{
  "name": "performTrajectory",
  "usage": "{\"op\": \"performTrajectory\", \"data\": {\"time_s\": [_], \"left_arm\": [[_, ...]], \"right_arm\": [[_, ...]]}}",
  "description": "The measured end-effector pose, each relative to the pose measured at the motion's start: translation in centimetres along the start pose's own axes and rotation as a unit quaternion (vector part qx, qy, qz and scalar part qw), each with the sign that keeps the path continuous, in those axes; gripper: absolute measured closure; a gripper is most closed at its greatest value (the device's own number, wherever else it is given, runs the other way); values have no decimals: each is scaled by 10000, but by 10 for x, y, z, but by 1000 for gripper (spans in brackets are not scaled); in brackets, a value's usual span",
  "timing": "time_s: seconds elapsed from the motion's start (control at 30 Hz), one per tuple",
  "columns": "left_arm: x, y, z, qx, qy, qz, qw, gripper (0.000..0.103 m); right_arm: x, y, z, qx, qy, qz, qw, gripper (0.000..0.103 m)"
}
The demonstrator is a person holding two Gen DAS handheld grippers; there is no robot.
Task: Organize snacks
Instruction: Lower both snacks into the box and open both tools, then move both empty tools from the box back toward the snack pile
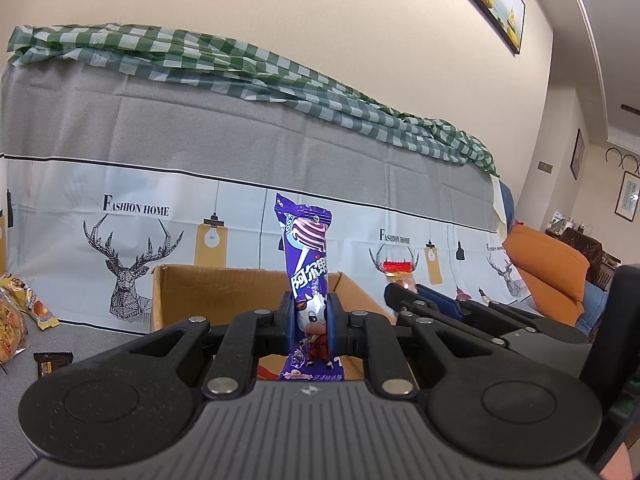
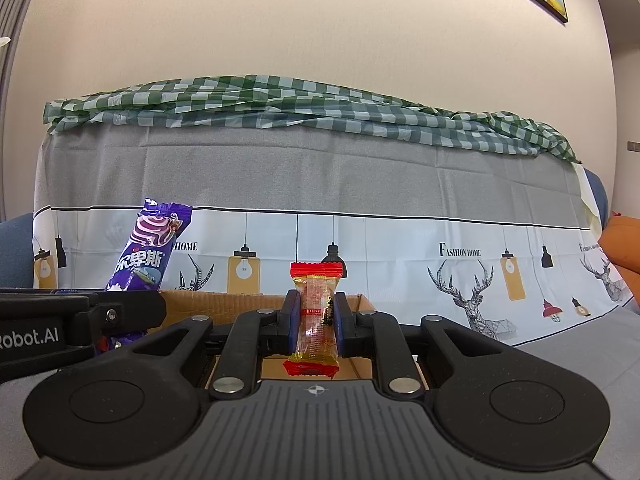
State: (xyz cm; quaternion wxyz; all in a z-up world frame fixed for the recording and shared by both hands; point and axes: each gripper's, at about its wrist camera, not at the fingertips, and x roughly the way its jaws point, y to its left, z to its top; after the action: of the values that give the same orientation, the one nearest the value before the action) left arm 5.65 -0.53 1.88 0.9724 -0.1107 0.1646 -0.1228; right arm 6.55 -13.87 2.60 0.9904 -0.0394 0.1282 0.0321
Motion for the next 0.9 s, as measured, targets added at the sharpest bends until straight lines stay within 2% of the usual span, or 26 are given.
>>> {"op": "performTrajectory", "data": {"time_s": [0.07,0.1,0.13,0.17,0.2,0.27,0.57,0.9], "left_arm": [[0,1,0,-29,37,-30,10000,82],[1,2,-1,-55,62,-31,10000,69],[2,3,-1,-98,91,-32,9999,55],[2,5,-2,-138,104,-31,9998,53],[2,6,-2,-176,110,-27,9998,51],[1,9,-1,-225,119,-10,9997,51],[-8,21,5,-166,7,163,9997,53],[-24,44,15,-82,-217,446,9987,67]], "right_arm": [[2,1,0,-20,84,-6,10000,85],[3,2,0,-22,134,-30,9999,79],[4,2,-1,-24,178,-73,9998,73],[5,2,-1,-5,191,-109,9998,58],[5,1,-1,27,187,-140,9997,51],[5,1,-1,45,172,-196,9996,47],[4,9,1,193,139,-289,9993,41],[0,36,12,435,61,-144,9989,40]]}}
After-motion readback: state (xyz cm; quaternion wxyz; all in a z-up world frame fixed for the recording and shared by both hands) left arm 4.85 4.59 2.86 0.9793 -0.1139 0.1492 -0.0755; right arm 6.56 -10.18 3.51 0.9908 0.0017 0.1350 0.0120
